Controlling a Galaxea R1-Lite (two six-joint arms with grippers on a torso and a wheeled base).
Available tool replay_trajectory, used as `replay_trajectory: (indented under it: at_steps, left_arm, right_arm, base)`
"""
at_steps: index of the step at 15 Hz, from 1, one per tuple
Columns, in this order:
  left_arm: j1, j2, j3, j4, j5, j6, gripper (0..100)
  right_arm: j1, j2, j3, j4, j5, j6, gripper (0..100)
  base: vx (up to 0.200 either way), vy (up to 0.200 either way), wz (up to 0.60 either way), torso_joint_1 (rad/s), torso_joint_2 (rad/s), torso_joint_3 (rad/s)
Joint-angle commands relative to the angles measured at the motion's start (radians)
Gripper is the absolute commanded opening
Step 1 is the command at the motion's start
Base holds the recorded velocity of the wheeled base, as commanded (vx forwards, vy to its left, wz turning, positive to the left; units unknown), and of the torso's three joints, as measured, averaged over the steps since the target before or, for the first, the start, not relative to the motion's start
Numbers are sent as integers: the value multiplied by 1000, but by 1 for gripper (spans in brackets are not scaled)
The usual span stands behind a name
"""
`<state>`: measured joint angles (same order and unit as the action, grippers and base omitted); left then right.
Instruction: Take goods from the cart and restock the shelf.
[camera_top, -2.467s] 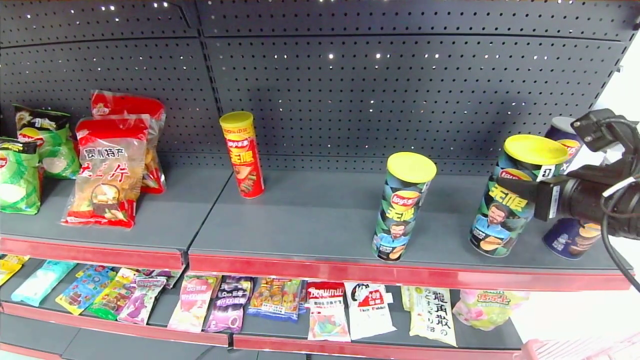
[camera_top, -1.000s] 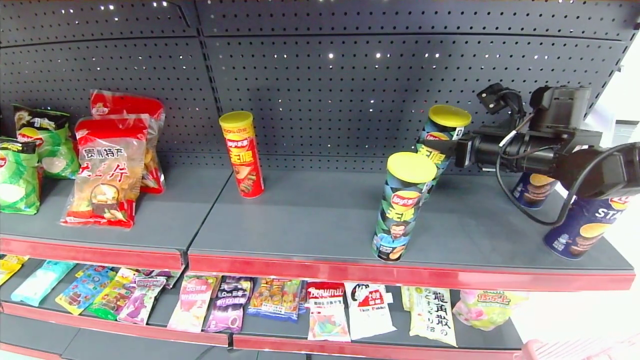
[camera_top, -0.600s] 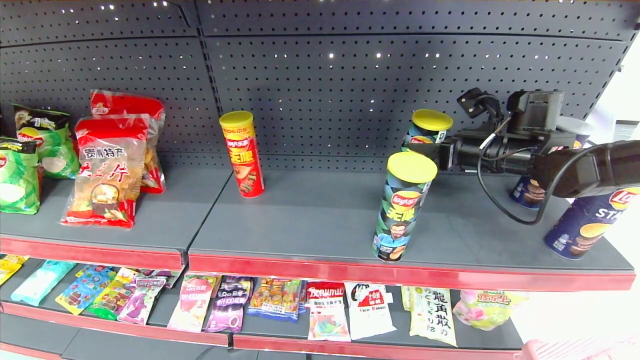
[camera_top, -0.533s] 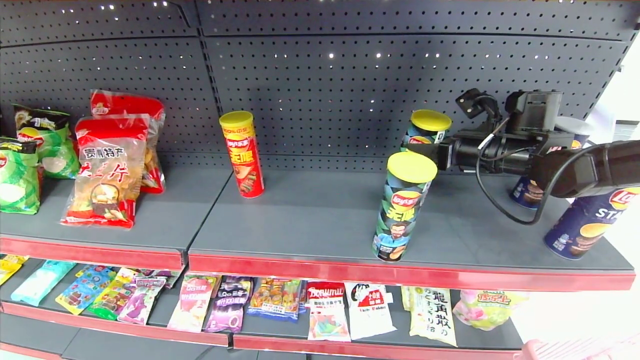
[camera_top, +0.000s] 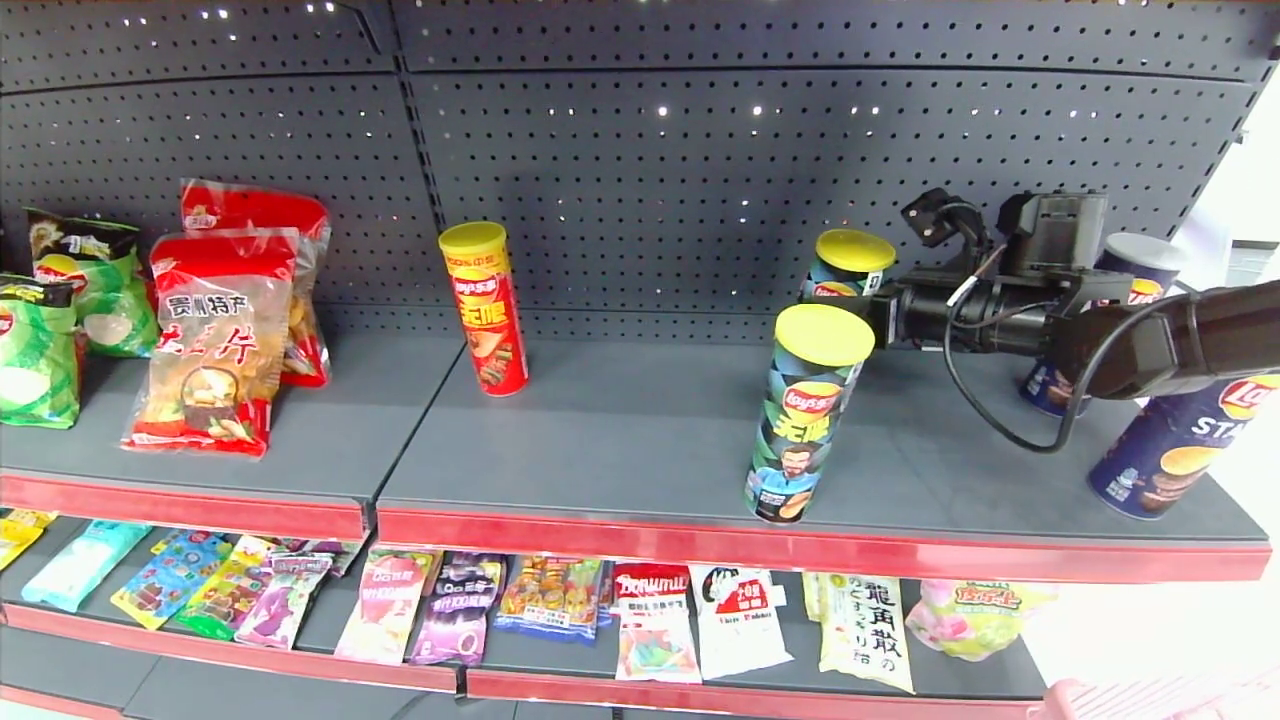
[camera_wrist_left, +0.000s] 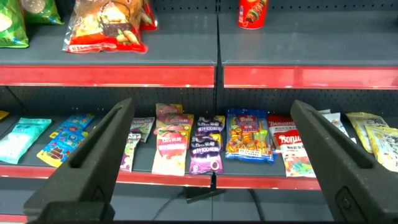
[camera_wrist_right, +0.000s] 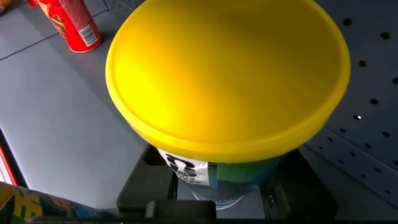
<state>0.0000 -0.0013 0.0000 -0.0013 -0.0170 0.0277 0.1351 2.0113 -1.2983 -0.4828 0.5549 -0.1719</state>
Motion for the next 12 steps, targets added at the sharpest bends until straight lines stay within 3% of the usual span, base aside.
replay_trajectory:
  at_steps: [1,7,8,12]
  left_arm:
    - [0,1,0,0,0,0,100]
    - [0,1,0,0,0,0,100]
    - [0,1,0,0,0,0,100]
    - [0,1,0,0,0,0,100]
  right_arm:
    - [0,1,1,0,0,-1,0]
    - [11,4,8,0,0,-3,0]
    - [14,4,11,0,0,-4,100]
    - [15,1,7,0,-4,-4,100]
  base:
    - [0,0,0,0,0,0]
    - [0,0,0,0,0,0]
    - [0,0,0,0,0,0]
    - [0,0,0,0,0,0]
